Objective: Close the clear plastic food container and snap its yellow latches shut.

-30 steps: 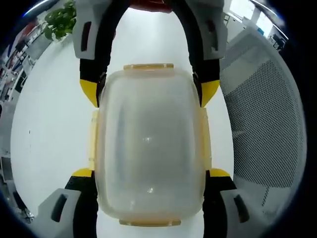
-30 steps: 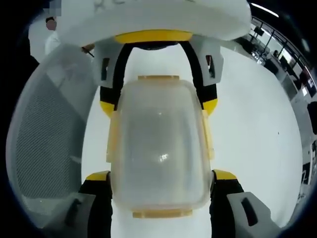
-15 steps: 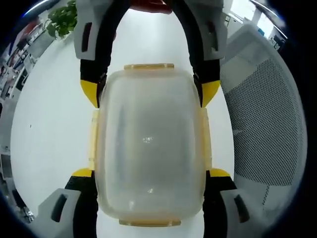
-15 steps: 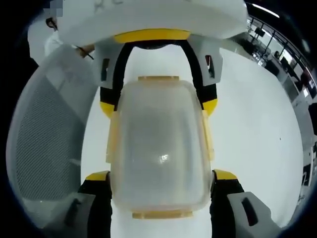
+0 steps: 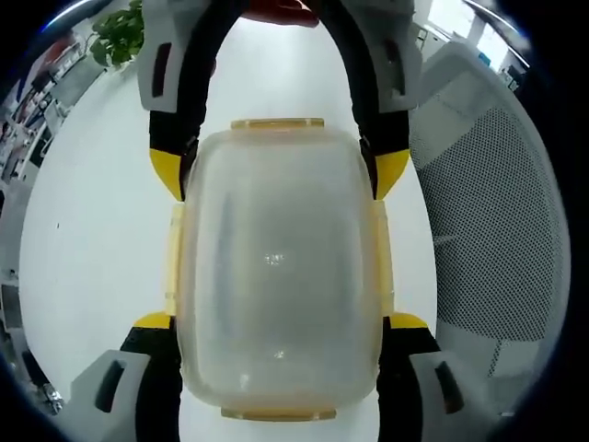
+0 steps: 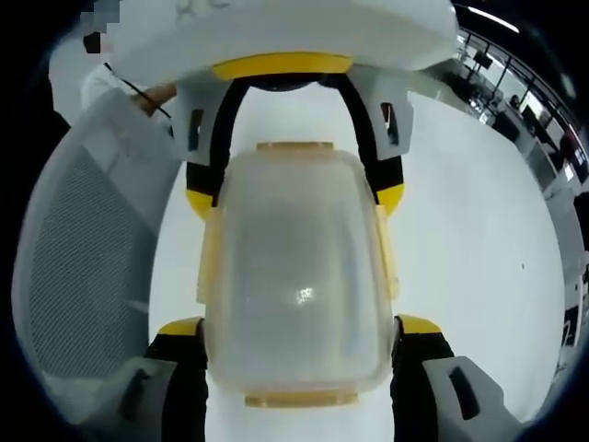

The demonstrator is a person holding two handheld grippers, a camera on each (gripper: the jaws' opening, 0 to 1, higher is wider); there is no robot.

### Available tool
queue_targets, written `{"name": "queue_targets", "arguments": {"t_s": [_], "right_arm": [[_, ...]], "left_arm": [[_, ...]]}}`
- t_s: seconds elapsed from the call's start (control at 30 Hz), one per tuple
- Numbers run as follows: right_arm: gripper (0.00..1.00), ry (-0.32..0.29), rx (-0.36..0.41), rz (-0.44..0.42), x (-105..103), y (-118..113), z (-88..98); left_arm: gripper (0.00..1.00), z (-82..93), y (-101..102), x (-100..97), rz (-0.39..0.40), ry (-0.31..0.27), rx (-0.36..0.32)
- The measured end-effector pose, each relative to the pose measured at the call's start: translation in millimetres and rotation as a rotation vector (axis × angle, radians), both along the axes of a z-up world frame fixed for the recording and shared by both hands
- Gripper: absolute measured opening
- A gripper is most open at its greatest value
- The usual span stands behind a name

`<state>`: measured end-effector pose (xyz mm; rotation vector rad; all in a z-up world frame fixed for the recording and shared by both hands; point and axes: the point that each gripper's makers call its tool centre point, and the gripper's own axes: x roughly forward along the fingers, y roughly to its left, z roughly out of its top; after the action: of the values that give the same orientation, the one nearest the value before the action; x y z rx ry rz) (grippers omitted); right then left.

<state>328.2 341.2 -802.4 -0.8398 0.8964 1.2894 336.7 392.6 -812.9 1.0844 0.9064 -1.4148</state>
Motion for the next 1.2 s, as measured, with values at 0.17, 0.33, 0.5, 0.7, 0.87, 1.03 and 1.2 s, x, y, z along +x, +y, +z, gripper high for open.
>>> {"name": "queue_targets", "arguments": {"t_s": [0.17, 0.33, 0.5, 0.7, 0.87, 1.03, 1.2], "right_arm": [[0.83, 0.002, -0.012, 0.003, 1.0, 4.9, -0.7], [0.83, 0.001, -0.02, 0.002, 1.1, 4.7, -0.5], [0.83, 0.0, -0.008, 0.001, 1.2, 4.8, -0.1], [0.83, 0.0, -0.029, 0.004, 0.7, 4.7, -0.7], [0.83, -0.002, -0.039, 0.002, 0.6, 4.4, -0.8], [0.83, 0.0, -0.03, 0.003, 0.3, 4.4, -0.7], [0.83, 0.001, -0.028, 0.001, 0.2, 4.1, -0.6]], "left_arm": [[0.89, 0.1, 4.1, 0.4, 0.003, -0.001, 0.003], [0.89, -0.3, 5.0, 0.8, 0.005, 0.0, -0.001], [0.89, 0.2, 4.8, 0.6, 0.006, -0.003, 0.0], [0.89, -0.2, 4.7, 0.9, 0.007, -0.001, -0.002], [0.89, -0.4, 5.0, 0.6, 0.01, 0.002, 0.003], [0.9, -0.8, 4.9, 0.4, 0.011, 0.002, 0.005], [0.9, -0.6, 4.2, 0.3, 0.012, 0.001, 0.006]]}}
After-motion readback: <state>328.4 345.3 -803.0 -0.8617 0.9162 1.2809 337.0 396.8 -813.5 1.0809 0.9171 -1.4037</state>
